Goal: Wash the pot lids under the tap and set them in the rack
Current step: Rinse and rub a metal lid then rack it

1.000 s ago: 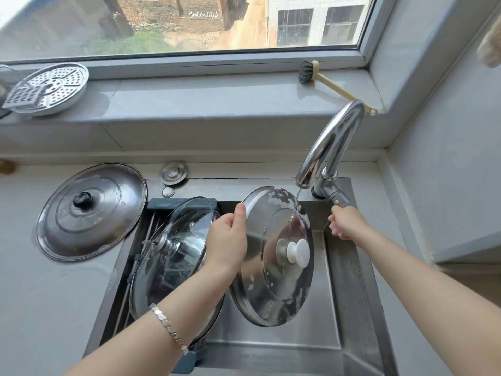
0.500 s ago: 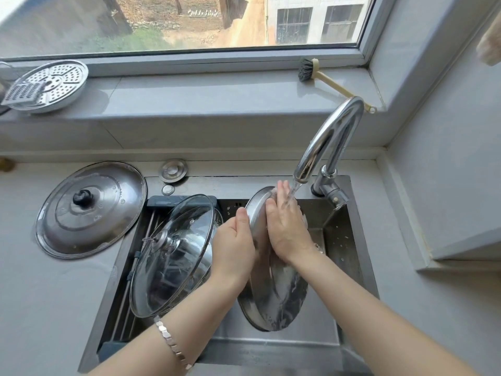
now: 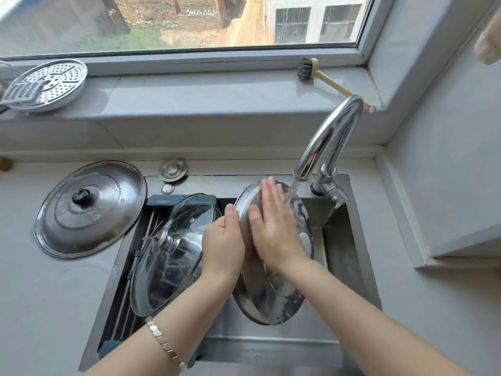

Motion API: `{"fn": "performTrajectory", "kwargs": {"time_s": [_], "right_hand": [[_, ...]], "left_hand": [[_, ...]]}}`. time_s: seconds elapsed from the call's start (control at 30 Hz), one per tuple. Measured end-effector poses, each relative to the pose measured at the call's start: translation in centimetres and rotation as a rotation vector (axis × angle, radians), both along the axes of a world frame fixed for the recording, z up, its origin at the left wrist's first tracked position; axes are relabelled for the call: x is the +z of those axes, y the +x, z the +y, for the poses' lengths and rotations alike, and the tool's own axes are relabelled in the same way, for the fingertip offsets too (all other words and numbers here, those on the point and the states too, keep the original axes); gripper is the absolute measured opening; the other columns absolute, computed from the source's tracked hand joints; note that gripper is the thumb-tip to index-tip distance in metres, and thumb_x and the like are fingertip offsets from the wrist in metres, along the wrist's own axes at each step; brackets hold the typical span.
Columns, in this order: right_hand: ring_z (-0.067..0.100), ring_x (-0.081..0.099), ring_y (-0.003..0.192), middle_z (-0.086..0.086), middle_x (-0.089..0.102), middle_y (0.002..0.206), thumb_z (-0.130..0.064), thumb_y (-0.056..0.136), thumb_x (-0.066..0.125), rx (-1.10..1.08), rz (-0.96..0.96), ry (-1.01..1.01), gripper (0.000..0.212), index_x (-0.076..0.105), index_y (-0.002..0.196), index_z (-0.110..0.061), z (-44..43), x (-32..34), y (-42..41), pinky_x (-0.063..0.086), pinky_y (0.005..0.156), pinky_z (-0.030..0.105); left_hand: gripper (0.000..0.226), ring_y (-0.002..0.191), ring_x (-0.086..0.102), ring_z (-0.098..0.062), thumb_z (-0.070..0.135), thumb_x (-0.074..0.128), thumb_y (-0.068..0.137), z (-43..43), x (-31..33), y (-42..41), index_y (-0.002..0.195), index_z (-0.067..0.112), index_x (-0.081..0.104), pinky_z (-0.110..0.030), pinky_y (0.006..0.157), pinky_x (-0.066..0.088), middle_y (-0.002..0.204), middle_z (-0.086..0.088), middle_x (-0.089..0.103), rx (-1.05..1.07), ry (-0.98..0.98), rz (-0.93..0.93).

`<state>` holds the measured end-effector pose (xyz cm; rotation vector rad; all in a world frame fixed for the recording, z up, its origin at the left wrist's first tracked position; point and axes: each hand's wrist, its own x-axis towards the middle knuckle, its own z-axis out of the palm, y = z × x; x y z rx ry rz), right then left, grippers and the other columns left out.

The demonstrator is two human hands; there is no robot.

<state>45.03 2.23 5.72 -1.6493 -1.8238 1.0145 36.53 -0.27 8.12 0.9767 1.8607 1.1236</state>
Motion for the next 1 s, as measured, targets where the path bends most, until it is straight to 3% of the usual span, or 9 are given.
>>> {"fn": "performTrajectory", "kwargs": {"time_s": [0.1,0.23,0.3,0.4,0.53,0.63,0.73,0.9,1.0], "right_hand": [[0.018,0.001,0.145,0.007,0.005,0.158,-0.038,0.099,0.018,-0.272,0.073,-0.207,0.058,0.012,0.149,-0.010,2.3,0.1,0.9,0.001,0.119,0.037],[0.013,-0.011,0.145,0.003,-0.007,0.158,-0.042,0.090,0.013,-0.009,0.018,-0.061,0.068,-0.001,0.149,-0.011,-0.8,0.0,-0.8,-0.005,0.118,0.033],[0.017,-0.001,0.145,0.001,0.008,0.157,-0.043,0.093,0.016,-0.119,0.082,-0.150,0.062,0.014,0.148,-0.015,1.2,-1.0,0.2,0.003,0.118,0.035],[0.030,0.023,0.137,0.014,0.036,0.141,-0.045,0.086,0.012,-0.334,0.041,-0.237,0.063,0.041,0.124,-0.005,3.4,-1.3,0.9,0.018,0.113,0.041],[0.013,-0.003,0.144,-0.004,0.013,0.156,-0.043,0.086,0.015,-0.004,-0.004,0.024,0.062,0.032,0.143,-0.025,-0.5,0.8,-1.2,-0.004,0.117,0.036],[0.018,0.032,0.129,0.001,0.047,0.127,-0.045,0.086,0.026,-0.142,0.115,-0.026,0.045,0.060,0.112,-0.031,3.0,-1.0,0.9,0.020,0.110,0.038],[0.026,0.051,0.091,0.005,0.052,0.086,-0.050,0.077,0.031,-0.463,0.433,-0.434,0.036,0.057,0.069,-0.027,6.6,-3.9,3.9,0.039,0.092,0.041],[0.028,0.058,0.092,0.012,0.063,0.098,-0.042,0.081,0.030,-0.756,0.527,-0.713,0.043,0.059,0.080,-0.011,7.2,-4.8,5.4,0.048,0.090,0.040],[0.033,0.051,0.113,0.019,0.055,0.123,-0.046,0.074,0.021,-0.661,0.242,-0.380,0.060,0.057,0.103,-0.009,6.2,-2.7,2.2,0.039,0.101,0.047]], "left_hand": [[0.052,0.043,0.024,-0.007,0.028,0.037,0.099,-0.6,0.0,0.5,0.050,0.016,0.024,-0.021,0.042,0.022,0.047,0.002,0.026,-0.063,0.007,0.059],[0.051,0.048,0.028,-0.013,0.028,0.036,0.100,-0.3,-0.2,0.2,0.053,0.009,0.034,-0.022,0.044,0.024,0.050,-0.004,0.033,-0.034,-0.019,0.041],[0.051,0.048,0.026,-0.012,0.028,0.036,0.100,-0.5,-0.1,0.3,0.052,0.010,0.032,-0.023,0.044,0.022,0.051,-0.005,0.031,-0.064,0.001,0.065],[0.051,0.051,0.026,-0.016,0.029,0.036,0.099,-0.8,0.0,0.7,0.052,0.012,0.029,-0.025,0.047,0.022,0.052,-0.007,0.028,-0.098,0.006,0.071],[0.056,0.056,0.044,-0.016,0.030,0.036,0.099,-0.2,-0.6,0.4,0.060,-0.004,0.058,-0.028,0.057,0.037,0.058,-0.011,0.055,-0.070,-0.042,-0.026],[0.053,0.048,0.027,-0.010,0.029,0.037,0.099,-0.8,-0.2,0.4,0.050,0.008,0.034,-0.023,0.047,0.023,0.051,-0.005,0.032,-0.104,0.015,0.041],[0.052,0.045,0.020,-0.010,0.029,0.037,0.099,-1.6,0.5,0.6,0.051,0.014,0.025,-0.023,0.045,0.017,0.049,-0.002,0.022,-0.151,0.083,0.065],[0.052,0.041,0.019,-0.008,0.027,0.038,0.099,-1.6,0.6,0.8,0.051,0.016,0.023,-0.020,0.042,0.017,0.047,0.001,0.021,-0.134,0.114,0.049],[0.052,0.041,0.019,-0.008,0.029,0.038,0.099,-0.8,-0.1,1.5,0.051,0.017,0.021,-0.020,0.041,0.017,0.048,0.002,0.021,-0.099,0.062,0.027]]}}
